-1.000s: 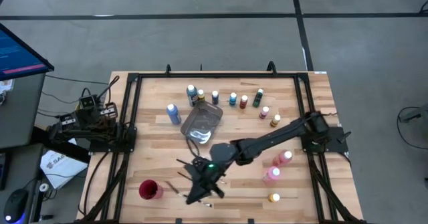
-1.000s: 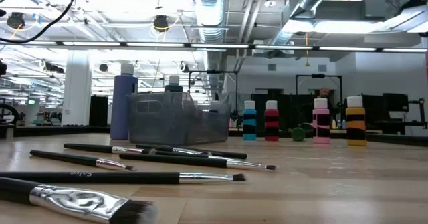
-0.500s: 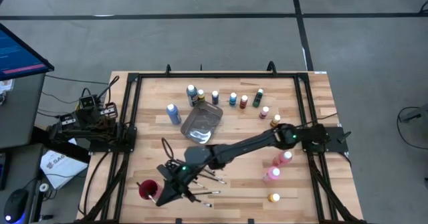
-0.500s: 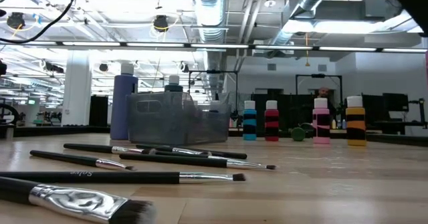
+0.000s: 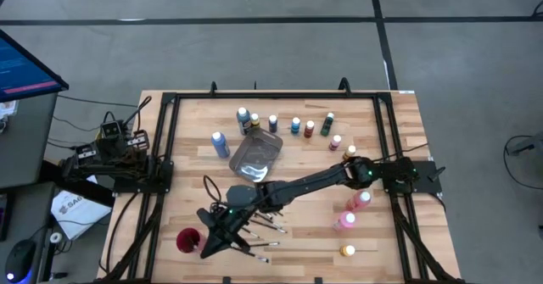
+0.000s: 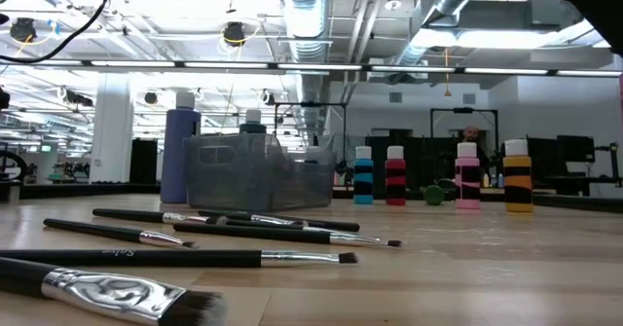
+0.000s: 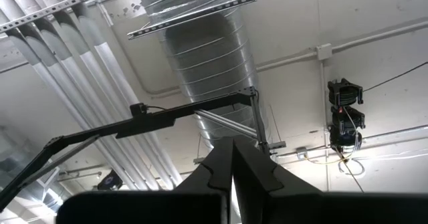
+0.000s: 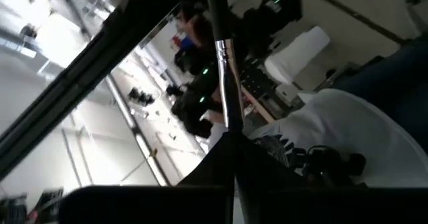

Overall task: Pick & Place Paint Supplies
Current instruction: Put the silver paintbrush into the red cup

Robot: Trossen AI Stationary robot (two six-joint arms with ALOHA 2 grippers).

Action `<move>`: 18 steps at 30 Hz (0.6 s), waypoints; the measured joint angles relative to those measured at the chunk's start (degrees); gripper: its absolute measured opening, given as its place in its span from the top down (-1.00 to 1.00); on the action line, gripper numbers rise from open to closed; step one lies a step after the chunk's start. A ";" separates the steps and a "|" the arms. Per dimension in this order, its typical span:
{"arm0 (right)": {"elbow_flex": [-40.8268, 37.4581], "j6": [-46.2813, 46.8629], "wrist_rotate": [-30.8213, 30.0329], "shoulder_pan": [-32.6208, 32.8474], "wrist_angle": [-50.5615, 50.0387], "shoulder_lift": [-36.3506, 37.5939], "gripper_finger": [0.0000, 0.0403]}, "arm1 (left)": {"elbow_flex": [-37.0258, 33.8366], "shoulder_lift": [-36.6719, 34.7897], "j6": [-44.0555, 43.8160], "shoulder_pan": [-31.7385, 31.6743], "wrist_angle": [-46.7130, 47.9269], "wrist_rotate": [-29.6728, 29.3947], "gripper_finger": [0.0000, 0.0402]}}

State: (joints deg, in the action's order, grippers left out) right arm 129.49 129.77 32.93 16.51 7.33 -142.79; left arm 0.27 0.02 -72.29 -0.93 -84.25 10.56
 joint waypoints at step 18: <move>-0.02 4.63 0.21 -0.17 -9.05 -0.07 1.00 | 0.00 -0.01 0.00 0.00 0.00 0.01 0.99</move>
State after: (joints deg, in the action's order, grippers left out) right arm 129.47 134.40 33.14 16.34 -1.73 -142.86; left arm 0.27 0.01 -72.29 -0.93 -84.25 10.57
